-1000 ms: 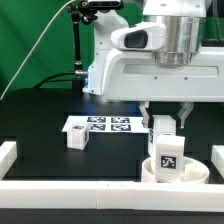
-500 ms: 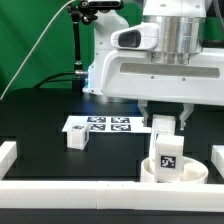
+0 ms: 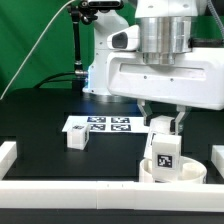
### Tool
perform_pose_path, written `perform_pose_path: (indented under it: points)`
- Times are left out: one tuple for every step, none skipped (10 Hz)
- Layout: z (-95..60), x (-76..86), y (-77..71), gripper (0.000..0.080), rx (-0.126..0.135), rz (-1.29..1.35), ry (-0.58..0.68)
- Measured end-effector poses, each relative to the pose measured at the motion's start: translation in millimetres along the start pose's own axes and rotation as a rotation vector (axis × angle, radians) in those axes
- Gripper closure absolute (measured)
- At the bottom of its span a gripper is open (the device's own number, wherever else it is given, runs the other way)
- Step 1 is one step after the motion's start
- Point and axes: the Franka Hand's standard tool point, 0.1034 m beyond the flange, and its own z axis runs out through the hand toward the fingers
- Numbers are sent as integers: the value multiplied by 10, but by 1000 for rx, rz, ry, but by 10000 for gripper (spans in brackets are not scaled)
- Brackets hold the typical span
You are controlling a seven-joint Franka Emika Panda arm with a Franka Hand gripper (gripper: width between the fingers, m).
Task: Assemble stool
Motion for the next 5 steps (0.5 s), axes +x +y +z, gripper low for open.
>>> perform_pose_path:
  points:
    - [3, 8, -4, 462, 24, 110, -1]
    - [3, 7, -13, 462, 35, 222, -5]
    - [4, 1, -25, 462, 36, 309, -7]
    - [4, 1, -27, 462, 36, 347, -7]
    - [5, -4, -34, 462, 39, 424, -11]
